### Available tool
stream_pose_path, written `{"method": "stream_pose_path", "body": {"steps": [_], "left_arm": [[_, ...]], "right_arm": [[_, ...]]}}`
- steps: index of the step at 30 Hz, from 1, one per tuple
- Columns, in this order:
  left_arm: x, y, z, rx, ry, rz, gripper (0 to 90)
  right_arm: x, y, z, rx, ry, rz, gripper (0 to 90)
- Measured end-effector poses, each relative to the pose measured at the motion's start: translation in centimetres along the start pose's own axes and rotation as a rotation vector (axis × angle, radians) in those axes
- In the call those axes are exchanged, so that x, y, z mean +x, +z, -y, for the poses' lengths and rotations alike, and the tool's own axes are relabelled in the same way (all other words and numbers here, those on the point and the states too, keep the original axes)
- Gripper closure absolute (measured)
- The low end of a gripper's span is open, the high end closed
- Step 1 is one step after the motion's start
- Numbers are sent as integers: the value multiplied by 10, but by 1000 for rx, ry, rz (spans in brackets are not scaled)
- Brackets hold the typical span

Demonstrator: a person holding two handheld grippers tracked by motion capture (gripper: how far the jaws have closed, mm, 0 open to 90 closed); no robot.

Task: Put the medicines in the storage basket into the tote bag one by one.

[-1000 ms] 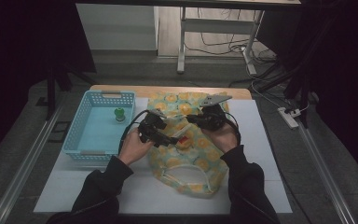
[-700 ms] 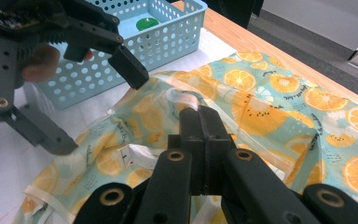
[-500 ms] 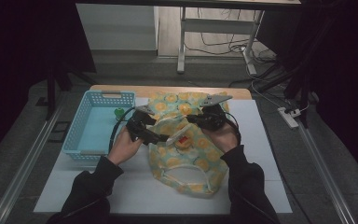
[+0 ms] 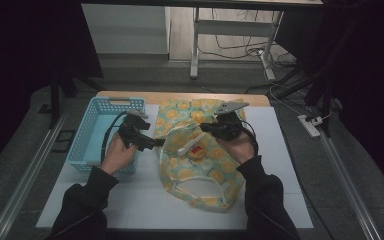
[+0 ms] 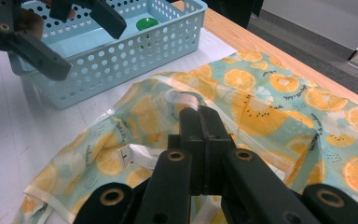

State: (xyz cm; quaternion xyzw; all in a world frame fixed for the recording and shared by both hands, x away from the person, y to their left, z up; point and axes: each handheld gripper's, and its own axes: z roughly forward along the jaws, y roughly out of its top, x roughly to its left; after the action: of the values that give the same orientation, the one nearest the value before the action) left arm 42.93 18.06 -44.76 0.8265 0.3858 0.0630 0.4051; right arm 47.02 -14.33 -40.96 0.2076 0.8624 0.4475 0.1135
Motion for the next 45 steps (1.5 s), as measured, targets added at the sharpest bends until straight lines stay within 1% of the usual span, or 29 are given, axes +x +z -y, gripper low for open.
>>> {"method": "stream_pose_path", "body": {"steps": [3, 6, 11, 14, 17, 22, 24, 28, 32, 36, 37, 39, 41, 45], "left_arm": [[6, -6, 3, -7, -12, -12, 21], [14, -12, 6, -15, -24, -15, 22], [27, -19, 11, -15, -44, -30, 19], [34, -23, 14, -11, -55, -55, 11], [42, -25, 17, 1, -49, -107, 8], [57, -31, 22, -25, -101, -147, 8], [62, -32, 24, -29, -102, -165, 10], [72, -32, 26, -11, -96, -209, 5], [81, -30, 27, 22, -109, -246, 1], [90, -28, 25, 53, -140, -260, 0], [92, -27, 25, 55, -152, -267, 0], [97, -26, 24, 53, -164, -277, 0], [102, -24, 23, 59, -179, -268, 0], [109, -18, 23, 79, -188, -245, 0]], "right_arm": [[0, 0, 0, -1, 0, 0, 900], [0, 0, 0, -1, 0, -1, 900], [0, 0, 0, 0, 0, -2, 900], [0, 0, 0, -1, 1, -3, 900], [0, 0, 0, 1, 0, -3, 900], [0, 0, 0, 0, 0, -1, 900], [0, 0, 0, 1, -1, -2, 900], [0, 0, 0, 2, -1, -3, 900], [0, 0, 0, 2, -2, -2, 900], [0, 0, 0, 3, -3, -1, 900], [0, 0, 0, 2, -3, -2, 900], [0, 0, 0, 1, -3, -2, 900], [0, 0, 0, 1, -4, -3, 900], [0, 0, 0, 0, -4, -3, 900]]}}
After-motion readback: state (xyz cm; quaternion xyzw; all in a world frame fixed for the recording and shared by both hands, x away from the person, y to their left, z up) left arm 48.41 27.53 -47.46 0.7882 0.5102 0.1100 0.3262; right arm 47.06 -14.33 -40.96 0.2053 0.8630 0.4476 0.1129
